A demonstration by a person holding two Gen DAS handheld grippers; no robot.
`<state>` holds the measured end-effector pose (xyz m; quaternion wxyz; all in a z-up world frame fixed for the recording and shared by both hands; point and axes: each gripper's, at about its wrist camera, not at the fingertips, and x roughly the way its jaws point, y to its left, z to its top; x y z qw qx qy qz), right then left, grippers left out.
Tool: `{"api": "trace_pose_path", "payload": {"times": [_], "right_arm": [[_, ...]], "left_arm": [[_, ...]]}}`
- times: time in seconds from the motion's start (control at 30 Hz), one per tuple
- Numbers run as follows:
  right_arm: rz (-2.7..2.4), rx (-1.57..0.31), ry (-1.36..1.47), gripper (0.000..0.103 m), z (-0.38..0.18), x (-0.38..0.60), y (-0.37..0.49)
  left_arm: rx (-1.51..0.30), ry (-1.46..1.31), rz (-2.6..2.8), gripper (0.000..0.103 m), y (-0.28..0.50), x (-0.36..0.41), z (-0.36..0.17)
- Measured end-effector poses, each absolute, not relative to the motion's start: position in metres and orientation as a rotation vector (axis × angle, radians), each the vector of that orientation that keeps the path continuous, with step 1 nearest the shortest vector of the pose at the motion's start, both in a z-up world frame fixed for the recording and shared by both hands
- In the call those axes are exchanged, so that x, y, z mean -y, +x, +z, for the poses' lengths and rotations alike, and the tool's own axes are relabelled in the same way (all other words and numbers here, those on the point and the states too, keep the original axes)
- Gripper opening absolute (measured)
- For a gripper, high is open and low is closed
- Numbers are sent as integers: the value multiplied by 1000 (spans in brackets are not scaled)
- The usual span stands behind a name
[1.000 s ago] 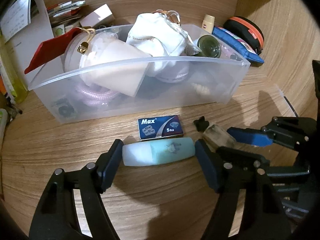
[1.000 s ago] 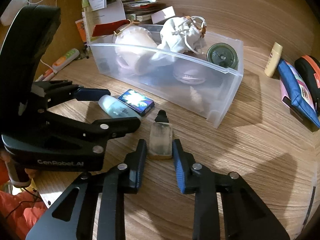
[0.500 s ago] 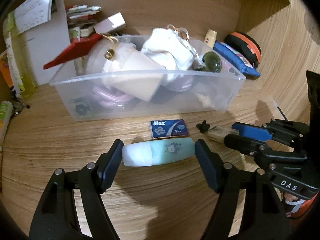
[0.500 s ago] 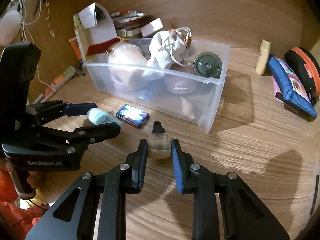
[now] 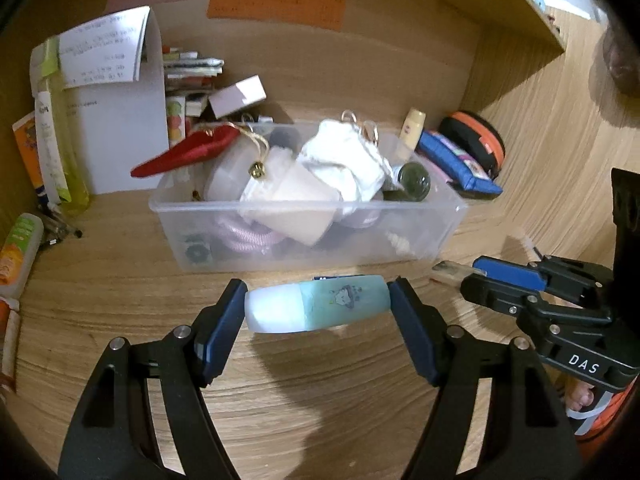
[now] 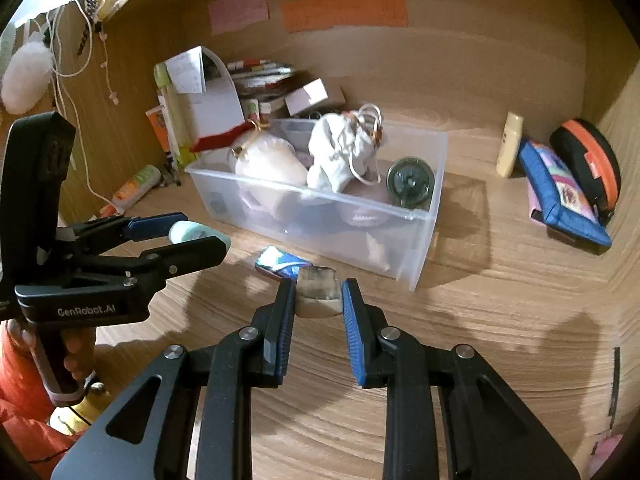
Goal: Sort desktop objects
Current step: 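Grasp the pale tube with the left tool while the right tool grasps the glass bottle, then carry the tube and bottle over the clear box and open both tools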
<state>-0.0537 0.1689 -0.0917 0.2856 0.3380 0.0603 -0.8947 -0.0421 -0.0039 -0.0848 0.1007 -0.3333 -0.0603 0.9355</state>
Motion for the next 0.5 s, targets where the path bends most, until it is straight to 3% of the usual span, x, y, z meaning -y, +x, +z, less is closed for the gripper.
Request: {"api": "trace_pose_path", "payload": {"times": [0.5], "right_arm": [[-2433,-84,788,21,-59,-172,-50]], "left_arm": [[212,-873,2785,73,-45,11,-60]]}}
